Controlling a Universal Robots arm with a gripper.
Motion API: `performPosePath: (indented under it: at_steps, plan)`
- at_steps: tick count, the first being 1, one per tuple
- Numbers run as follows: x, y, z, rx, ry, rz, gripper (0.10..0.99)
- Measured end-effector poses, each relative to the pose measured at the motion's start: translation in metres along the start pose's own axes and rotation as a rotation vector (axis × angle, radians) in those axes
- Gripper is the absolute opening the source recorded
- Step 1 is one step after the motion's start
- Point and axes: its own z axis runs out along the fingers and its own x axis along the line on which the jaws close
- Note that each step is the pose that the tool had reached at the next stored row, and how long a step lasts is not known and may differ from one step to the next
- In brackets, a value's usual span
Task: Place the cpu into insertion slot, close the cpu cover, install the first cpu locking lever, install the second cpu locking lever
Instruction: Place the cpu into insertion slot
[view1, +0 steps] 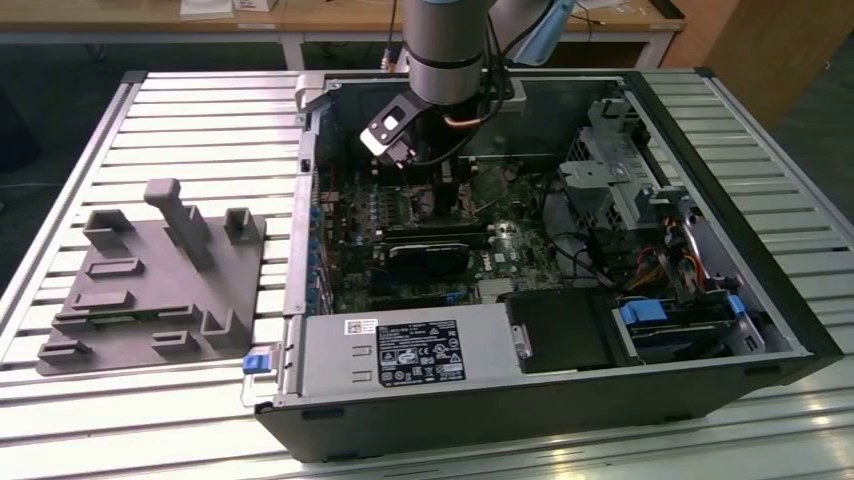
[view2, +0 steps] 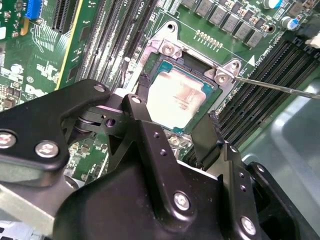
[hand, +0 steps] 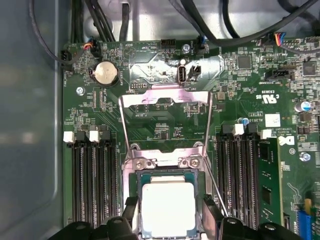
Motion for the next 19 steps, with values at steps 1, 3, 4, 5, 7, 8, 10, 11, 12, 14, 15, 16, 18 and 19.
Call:
performPosePath:
  at_steps: [1,3,4,5,7,8,10,11,12,14,15,16,18,19]
  plan:
    - [0.0,0.0,0.0,0.0,0.0003,0.0,0.616]
    - [0.0,0.0,0.0,0.0,0.0003,0.0,0.616]
    - [0.0,0.0,-0.0002,0.0,0.0001,0.0,0.616]
    - [0.0,0.0,-0.0002,0.0,0.0002,0.0,0.616]
    - [0.0,0.0,-0.0003,0.0,0.0001,0.0,0.616]
    - [0.0,0.0,-0.0004,0.0,0.0001,0.0,0.6]
    - [0.0,0.0,-0.0005,0.0,0.0001,0.0,0.537]
    - [0.0,0.0,-0.0005,0.0,0.0001,0.0,0.478]
    - [0.0,0.0,-0.0006,0.0,0.0001,0.0,0.42]
    - [0.0,0.0,-0.0007,0.0,0.0001,0.0,0.361]
    - [0.0,0.0,-0.0007,0.0,0.0,0.0,0.302]
    - [0.0,0.0,-0.0008,0.0,0.0001,0.0,0.302]
    - [0.0,0.0,-0.0008,0.0,0.0001,0.0,0.184]
    - [0.0,0.0,-0.0009,0.0,0.0,0.0,0.184]
